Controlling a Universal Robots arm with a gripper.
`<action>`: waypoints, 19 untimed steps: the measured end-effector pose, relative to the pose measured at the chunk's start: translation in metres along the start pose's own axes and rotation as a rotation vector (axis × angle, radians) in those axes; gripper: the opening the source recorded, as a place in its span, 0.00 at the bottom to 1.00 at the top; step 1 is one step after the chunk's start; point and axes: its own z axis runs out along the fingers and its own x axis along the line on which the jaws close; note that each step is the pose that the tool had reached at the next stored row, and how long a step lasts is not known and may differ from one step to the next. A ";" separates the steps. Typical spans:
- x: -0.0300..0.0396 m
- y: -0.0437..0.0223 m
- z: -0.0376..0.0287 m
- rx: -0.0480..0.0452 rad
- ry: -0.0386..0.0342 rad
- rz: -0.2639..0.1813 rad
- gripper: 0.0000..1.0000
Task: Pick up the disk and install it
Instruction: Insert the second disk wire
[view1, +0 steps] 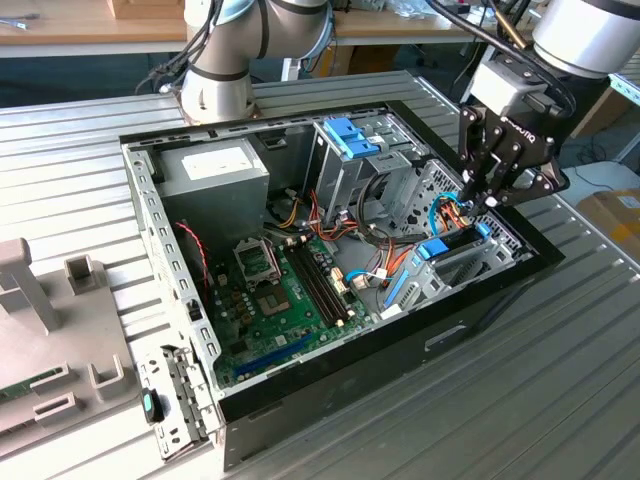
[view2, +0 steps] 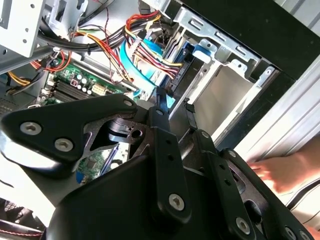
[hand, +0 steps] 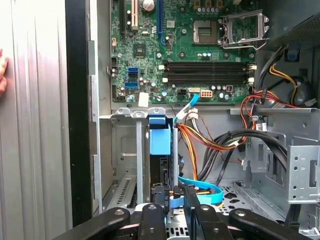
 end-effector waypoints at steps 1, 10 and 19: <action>-0.0002 -0.0009 0.0005 -0.0001 0.0002 0.000 0.30; -0.0006 -0.0038 0.0060 -0.0001 0.0002 0.000 0.30; -0.0006 -0.0038 0.0062 -0.0001 0.0001 0.000 0.11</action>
